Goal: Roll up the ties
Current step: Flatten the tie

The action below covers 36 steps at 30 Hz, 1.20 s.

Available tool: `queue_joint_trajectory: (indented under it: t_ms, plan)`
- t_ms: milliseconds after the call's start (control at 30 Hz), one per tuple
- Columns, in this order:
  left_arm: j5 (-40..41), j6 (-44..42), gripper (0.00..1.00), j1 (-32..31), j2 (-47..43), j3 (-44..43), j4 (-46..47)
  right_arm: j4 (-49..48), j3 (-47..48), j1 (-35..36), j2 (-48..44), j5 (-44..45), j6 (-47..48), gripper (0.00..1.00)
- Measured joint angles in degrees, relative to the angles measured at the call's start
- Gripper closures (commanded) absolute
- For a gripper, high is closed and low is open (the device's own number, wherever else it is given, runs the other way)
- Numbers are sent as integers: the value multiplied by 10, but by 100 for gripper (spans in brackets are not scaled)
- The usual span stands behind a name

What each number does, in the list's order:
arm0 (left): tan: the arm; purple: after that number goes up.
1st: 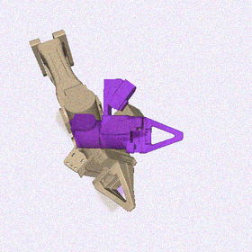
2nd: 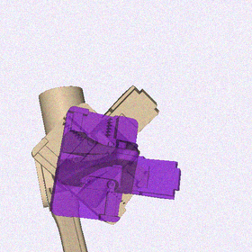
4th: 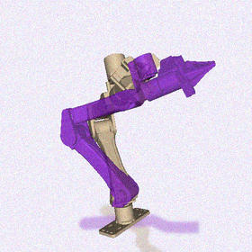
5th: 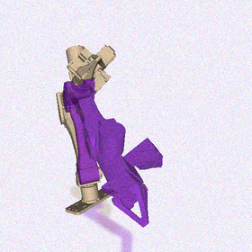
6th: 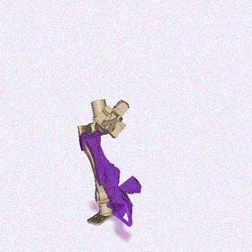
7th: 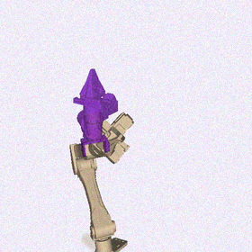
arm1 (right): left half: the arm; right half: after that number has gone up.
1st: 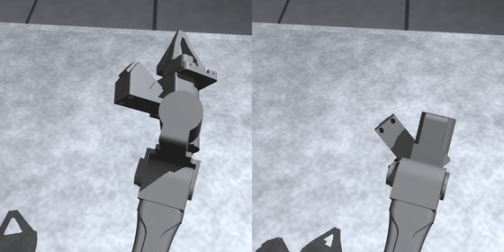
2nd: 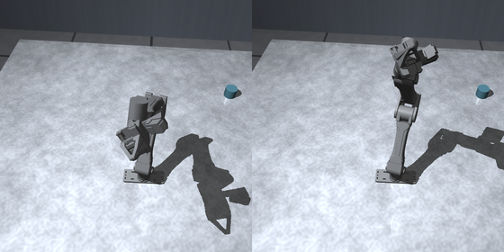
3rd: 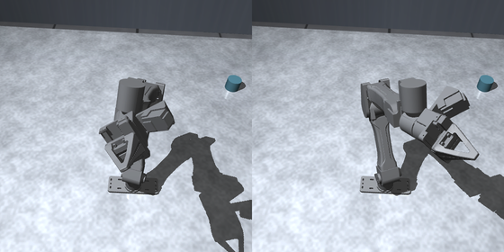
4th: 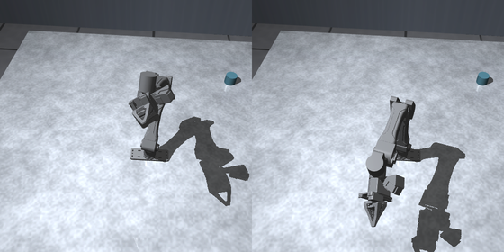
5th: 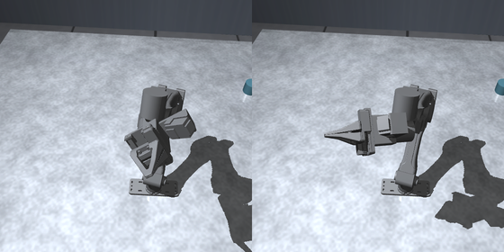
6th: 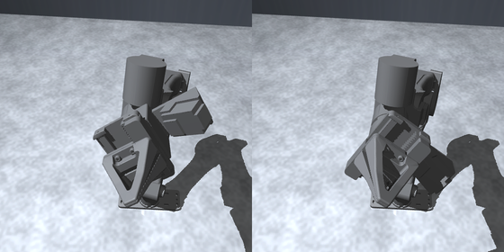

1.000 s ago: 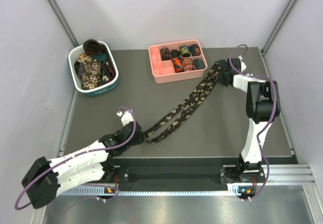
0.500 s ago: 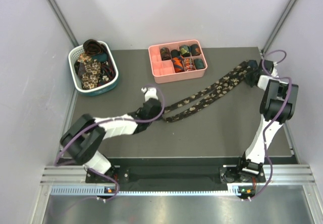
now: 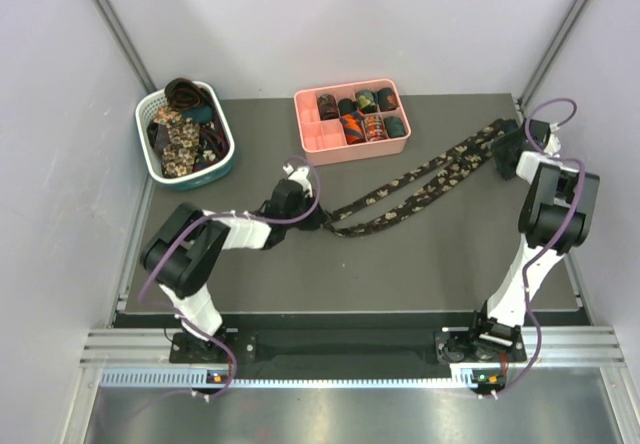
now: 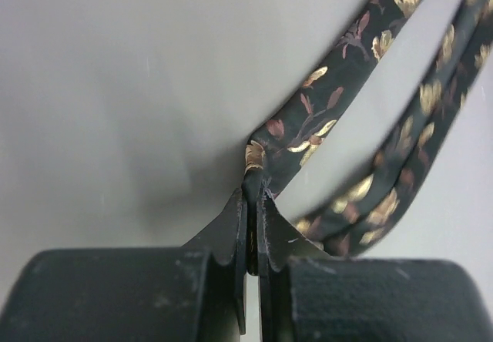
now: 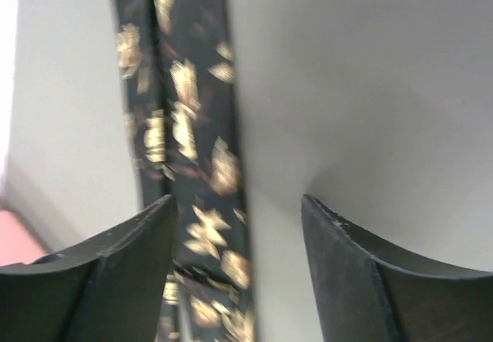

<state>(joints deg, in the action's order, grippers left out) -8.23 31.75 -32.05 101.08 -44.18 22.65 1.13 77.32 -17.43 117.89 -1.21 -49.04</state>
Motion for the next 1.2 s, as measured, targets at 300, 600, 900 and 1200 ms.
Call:
queue_joint_trajectory:
  t_ms: [300, 600, 900, 1200]
  plan:
    - [12, 0, 94, -3, -135, 127, 16, 93, -34, 75, -85, 92, 73, 27]
    - [23, -5, 82, -10, -156, 201, 79, 198, 14, 179, -101, 120, 85, 28]
    - [40, -31, 77, -13, -189, 203, 87, 267, 73, 210, -49, 139, 49, 46]
    - [54, -56, 77, -14, -192, 214, 104, 297, 149, 211, 19, 145, 28, 48]
